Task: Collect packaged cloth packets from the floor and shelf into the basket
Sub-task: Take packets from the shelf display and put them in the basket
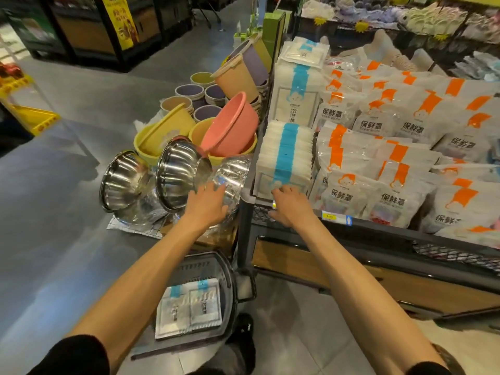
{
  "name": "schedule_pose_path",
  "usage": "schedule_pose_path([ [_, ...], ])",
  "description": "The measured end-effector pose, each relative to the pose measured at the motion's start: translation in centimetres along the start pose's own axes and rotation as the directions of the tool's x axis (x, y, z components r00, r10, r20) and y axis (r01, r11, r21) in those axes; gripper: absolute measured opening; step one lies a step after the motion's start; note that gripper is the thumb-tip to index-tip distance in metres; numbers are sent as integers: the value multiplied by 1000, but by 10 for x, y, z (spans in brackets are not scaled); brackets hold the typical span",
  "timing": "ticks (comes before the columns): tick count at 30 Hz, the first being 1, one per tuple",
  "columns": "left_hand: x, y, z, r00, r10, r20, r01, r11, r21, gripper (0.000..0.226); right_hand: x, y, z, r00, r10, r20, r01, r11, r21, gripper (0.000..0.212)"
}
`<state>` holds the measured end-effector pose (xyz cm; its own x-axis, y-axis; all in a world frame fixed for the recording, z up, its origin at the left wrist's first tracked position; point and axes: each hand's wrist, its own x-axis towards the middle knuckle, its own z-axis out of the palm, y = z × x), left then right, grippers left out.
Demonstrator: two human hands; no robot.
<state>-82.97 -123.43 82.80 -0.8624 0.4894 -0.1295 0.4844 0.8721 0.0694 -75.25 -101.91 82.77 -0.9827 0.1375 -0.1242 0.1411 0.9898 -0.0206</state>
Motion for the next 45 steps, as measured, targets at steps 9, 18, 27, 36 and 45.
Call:
schedule_pose_path([
  [9, -56, -63, 3, 998, -62, -33, 63, 997, 43, 54, -18, -64, 0, 998, -33, 62, 33, 999, -1, 58],
  [18, -92, -152, 21, 997, -77, 32, 76, 997, 12, 48, -7, -150, 13, 985, -56, 161, 55, 998, 11, 62],
  [27, -110, -229, 79, 989, -76, 131, 86, 994, -71, 46, 9, -225, 77, 967, 0, 253, 0, 1000, 1, 50],
  [36, -104, -284, 237, 963, -134, 234, 161, 982, -98, 47, 28, -266, 222, 933, 34, 359, -51, 998, 38, 51],
  [45, -60, -315, 437, 944, -156, 290, 175, 984, -43, 54, 78, -263, 438, 926, 56, 373, -84, 995, 60, 58],
])
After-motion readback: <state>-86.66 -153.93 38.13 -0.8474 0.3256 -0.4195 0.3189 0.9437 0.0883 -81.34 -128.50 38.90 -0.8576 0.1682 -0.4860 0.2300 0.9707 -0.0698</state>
